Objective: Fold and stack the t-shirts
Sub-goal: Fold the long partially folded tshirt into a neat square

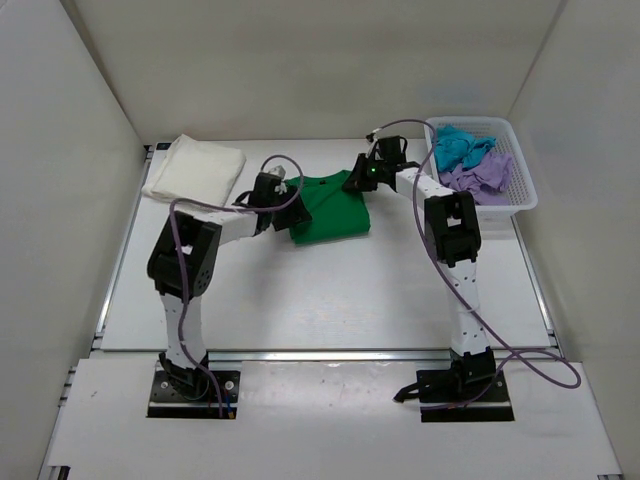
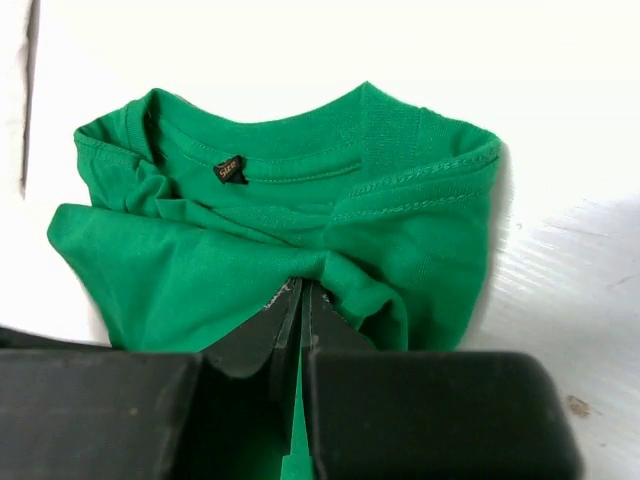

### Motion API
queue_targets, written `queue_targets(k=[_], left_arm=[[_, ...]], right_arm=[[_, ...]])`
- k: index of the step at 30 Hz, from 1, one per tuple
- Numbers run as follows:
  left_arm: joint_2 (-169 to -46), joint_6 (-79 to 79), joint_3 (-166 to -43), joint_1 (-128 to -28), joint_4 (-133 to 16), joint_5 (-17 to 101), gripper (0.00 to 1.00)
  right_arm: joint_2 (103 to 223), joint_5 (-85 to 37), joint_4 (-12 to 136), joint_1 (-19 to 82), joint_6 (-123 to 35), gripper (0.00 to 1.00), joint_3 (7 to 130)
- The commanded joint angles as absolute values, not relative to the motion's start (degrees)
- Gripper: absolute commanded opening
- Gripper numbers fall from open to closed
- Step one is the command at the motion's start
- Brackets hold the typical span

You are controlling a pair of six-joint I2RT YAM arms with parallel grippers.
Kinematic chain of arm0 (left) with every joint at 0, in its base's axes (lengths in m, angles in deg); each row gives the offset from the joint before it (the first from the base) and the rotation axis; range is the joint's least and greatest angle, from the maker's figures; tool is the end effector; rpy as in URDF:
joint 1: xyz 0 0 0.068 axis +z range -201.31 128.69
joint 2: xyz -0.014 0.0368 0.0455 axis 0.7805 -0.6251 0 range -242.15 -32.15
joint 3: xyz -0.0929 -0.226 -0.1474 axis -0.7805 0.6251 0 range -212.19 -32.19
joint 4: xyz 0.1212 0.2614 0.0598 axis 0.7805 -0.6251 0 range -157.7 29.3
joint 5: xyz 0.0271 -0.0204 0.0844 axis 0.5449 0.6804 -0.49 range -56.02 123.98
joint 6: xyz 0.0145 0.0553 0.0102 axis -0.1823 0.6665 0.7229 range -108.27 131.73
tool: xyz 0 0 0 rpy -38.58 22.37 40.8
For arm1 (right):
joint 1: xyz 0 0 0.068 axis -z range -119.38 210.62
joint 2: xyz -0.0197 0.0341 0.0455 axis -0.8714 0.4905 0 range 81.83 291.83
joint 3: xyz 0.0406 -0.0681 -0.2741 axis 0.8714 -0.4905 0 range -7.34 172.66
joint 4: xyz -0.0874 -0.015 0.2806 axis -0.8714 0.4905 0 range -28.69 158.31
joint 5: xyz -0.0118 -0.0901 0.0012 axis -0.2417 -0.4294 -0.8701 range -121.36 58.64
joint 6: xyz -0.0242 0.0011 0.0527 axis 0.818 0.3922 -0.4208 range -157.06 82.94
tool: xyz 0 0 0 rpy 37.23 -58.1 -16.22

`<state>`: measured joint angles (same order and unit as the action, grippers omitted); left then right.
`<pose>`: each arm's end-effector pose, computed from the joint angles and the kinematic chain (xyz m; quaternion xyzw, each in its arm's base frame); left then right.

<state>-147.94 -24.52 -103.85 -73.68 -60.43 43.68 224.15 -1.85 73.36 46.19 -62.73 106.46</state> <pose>0.4282 -0.1837 0.1314 -0.0779 0.9140 -0.2590 0.3024 0.5734 0.1687 0.1303 -0.0200 0.8846 0.3560 0.3005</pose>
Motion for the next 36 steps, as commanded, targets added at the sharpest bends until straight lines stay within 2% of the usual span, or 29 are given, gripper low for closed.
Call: queue_targets(k=[1, 2, 5, 6, 10, 11, 12, 13, 14, 16, 17, 19, 21, 24, 29, 30, 35, 36], left_arm=[[-137.6, -23.2, -95.7, -73.4, -59.1, 42.2, 0.69], [-135.9, -23.1, -94.6, -73.5, -58.9, 41.3, 0.70], [-127.5, -23.2, -88.5, -72.3, -57.5, 40.4, 0.81], [-126.4, -23.4, -87.5, -71.9, -57.6, 40.7, 0.82], [-122.6, -24.4, -82.6, -68.9, -56.7, 44.3, 0.82], [-121.2, -24.5, -81.8, -68.6, -56.8, 45.1, 0.80], [-119.1, -24.2, -79.5, -68.2, -55.7, 45.5, 0.74], [-118.1, -24.5, -77.2, -68.7, -55.0, 45.5, 0.60], [-115.5, -24.5, -74.8, -69.1, -54.0, 45.1, 0.41], [-112.5, -24.6, -72.3, -69.6, -52.9, 44.7, 0.20], [-110.4, -24.4, -70.9, -69.7, -52.7, 44.8, 0.11], [-107.8, -24.0, -69.3, -69.9, -52.5, 45.2, 0.09], [-105.0, -23.6, -67.8, -69.9, -52.8, 46.5, 0.16], [-101.6, -21.9, -66.0, -70.7, -54.4, 46.1, 0.35], [-94.1, -21.3, -61.6, -68.9, -54.5, 43.7, 0.52], [-93.2, -20.4, -61.3, -68.1, -54.0, 43.1, 0.60], [-96.4, -19.1, -65.8, -68.5, -56.7, 41.2, 0.67], [-96.8, -18.9, -67.2, -68.9, -56.8, 40.8, 0.80]], right_arm=[[220.4, -3.9, 74.5, 45.2, -62.2, 0.02, 106.3], [219.2, -4.8, 74.3, 45.1, -61.6, 0.03, 105.4], [209.7, -7.3, 73.7, 44.5, -60.0, 0.16, 100.2], [207.4, -7.8, 73.8, 44.5, -59.7, 0.17, 98.9], [193.3, -8.9, 72.7, 43.4, -57.6, 0.40, 88.8], [189.3, -9.2, 72.9, 43.0, -56.8, 0.40, 84.8], [185.1, -10.1, 72.9, 42.3, -56.1, 0.43, 81.4], [183.2, -11.4, 72.5, 41.8, -56.0, 0.45, 79.0], [178.5, -12.7, 71.5, 41.2, -56.1, 0.45, 73.7], [172.1, -14.6, 68.3, 39.6, -56.9, 0.49, 65.1], [168.4, -15.1, 66.6, 38.8, -58.0, 0.49, 60.3], [163.8, -15.5, 64.1, 37.2, -58.6, 0.48, 53.2], [158.3, -17.1, 62.6, 35.2, -60.5, 0.49, 43.9], [149.9, -20.2, 60.3, 31.5, -62.0, 0.49, 33.5], [136.4, -22.7, 63.8, 29.4, -63.4, 0.49, 21.6], [133.5, -22.5, 64.6, 30.1, -63.8, 0.49, 19.2], [123.6, -20.6, 68.4, 34.7, -64.4, 0.54, 11.7], [123.5, -18.7, 67.6, 35.1, -64.4, 0.56, 11.8]])
